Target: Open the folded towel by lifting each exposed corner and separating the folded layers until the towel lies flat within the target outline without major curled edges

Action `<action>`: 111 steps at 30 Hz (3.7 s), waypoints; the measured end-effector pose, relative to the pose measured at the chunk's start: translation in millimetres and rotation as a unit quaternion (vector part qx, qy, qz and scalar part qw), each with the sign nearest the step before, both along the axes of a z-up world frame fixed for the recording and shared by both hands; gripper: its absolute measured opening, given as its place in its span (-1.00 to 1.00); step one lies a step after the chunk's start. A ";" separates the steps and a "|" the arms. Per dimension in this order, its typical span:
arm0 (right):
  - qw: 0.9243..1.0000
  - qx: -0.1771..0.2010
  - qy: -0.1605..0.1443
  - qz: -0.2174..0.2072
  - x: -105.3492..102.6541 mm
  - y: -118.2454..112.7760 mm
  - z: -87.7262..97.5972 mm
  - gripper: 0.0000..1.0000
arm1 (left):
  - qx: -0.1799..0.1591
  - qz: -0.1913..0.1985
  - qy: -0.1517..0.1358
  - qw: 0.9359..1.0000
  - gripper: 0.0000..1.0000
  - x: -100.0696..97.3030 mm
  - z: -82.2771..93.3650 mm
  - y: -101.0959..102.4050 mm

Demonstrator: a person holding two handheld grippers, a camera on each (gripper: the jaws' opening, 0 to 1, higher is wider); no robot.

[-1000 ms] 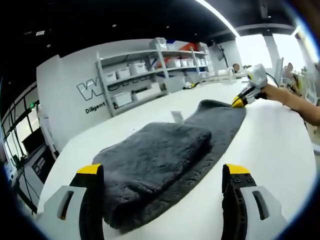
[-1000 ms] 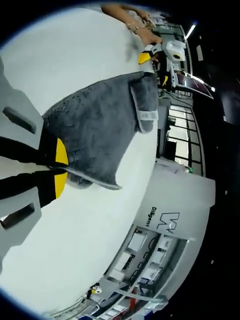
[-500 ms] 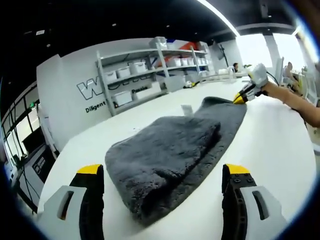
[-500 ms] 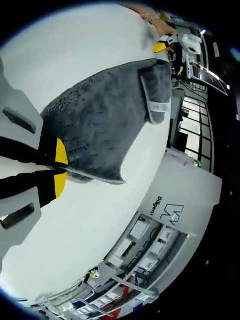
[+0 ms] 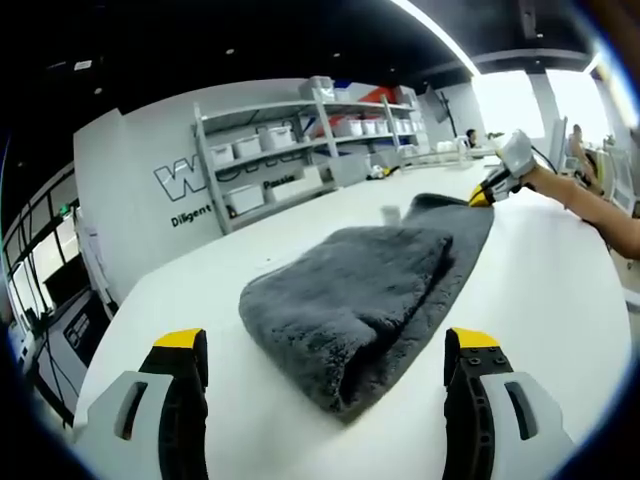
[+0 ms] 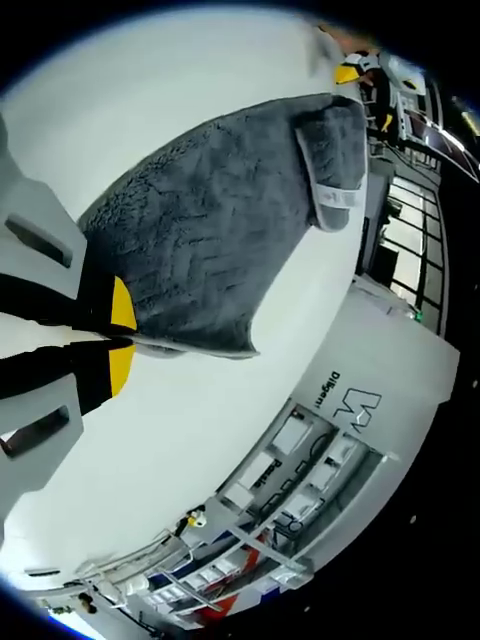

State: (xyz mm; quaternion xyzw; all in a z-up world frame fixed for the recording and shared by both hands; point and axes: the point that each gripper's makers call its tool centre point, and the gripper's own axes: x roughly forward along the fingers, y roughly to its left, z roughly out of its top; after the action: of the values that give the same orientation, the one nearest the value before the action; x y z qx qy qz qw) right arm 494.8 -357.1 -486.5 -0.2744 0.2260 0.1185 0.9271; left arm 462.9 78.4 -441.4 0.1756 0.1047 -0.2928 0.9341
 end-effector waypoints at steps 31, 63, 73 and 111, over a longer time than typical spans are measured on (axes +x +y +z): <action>0.994 -0.073 0.003 -0.079 -7.7 -54.8 1.7 -1.00 | -0.004 -0.002 -0.004 1.000 0.94 -0.4 2.9 -0.1; 0.983 -0.111 0.000 -0.148 -13.8 -93.6 9.5 -0.82 | -0.007 -0.006 -0.005 1.000 0.94 -1.7 3.9 -1.6; 0.980 -0.077 -0.033 -0.181 -21.3 -96.4 25.0 -0.32 | -0.005 -0.006 -0.004 1.000 0.94 -3.2 3.5 -1.9; 0.982 0.184 -0.028 0.030 -43.7 20.3 52.3 0.96 | -0.010 -0.004 -0.005 1.000 0.95 -2.6 6.0 -0.9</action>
State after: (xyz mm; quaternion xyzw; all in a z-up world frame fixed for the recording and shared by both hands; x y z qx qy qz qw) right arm 451.0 -336.8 -434.2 -0.1089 0.1655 0.1781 0.9638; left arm 460.4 77.5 -435.4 0.1686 0.0964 -0.2966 0.9351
